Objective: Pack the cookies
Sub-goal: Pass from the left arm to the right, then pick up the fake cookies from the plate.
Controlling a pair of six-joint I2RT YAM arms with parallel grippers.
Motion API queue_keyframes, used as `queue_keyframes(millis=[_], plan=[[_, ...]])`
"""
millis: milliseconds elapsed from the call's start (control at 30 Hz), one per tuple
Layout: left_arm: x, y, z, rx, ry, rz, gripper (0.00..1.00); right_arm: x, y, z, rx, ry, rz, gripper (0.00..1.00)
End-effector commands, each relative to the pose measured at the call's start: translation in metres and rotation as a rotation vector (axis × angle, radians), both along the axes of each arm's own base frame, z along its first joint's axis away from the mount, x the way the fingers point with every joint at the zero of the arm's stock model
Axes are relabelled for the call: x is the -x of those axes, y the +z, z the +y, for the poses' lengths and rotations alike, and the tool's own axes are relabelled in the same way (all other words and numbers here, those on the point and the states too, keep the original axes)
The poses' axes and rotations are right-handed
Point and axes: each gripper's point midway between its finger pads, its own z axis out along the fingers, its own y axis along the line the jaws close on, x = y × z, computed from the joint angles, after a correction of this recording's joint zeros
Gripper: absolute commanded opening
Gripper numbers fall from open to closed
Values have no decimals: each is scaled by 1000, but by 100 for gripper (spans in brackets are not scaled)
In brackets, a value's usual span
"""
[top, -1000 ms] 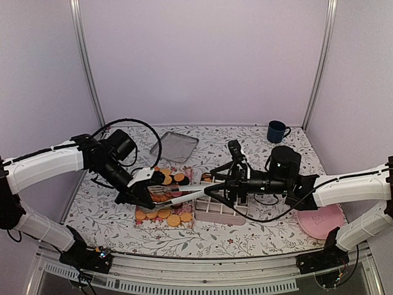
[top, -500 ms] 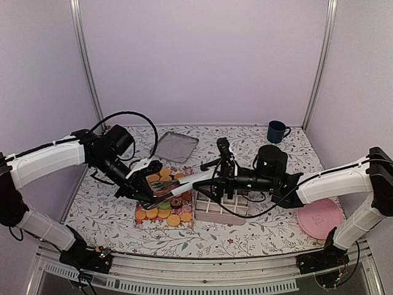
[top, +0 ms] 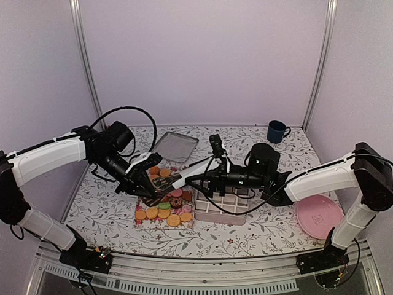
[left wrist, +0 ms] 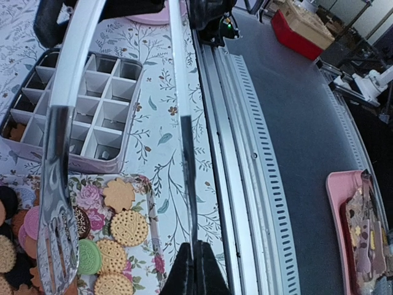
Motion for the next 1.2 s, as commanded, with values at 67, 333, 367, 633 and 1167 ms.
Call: queue_keyframes(millis=[67, 333, 367, 633, 1167], plan=[[-6, 15, -5, 64, 11, 7, 0, 9, 18, 12, -82, 82, 13, 71], [-13, 18, -8, 80, 40, 0, 0, 9, 24, 18, -90, 98, 22, 61], [-15, 18, -8, 79, 48, -4, 0, 8, 23, 19, -88, 94, 25, 59], [-43, 6, -2, 22, 179, -75, 16, -12, 15, 17, -39, -28, 23, 43], [-119, -16, 122, -83, 641, -95, 90, -61, 6, 35, 75, -293, -152, 42]])
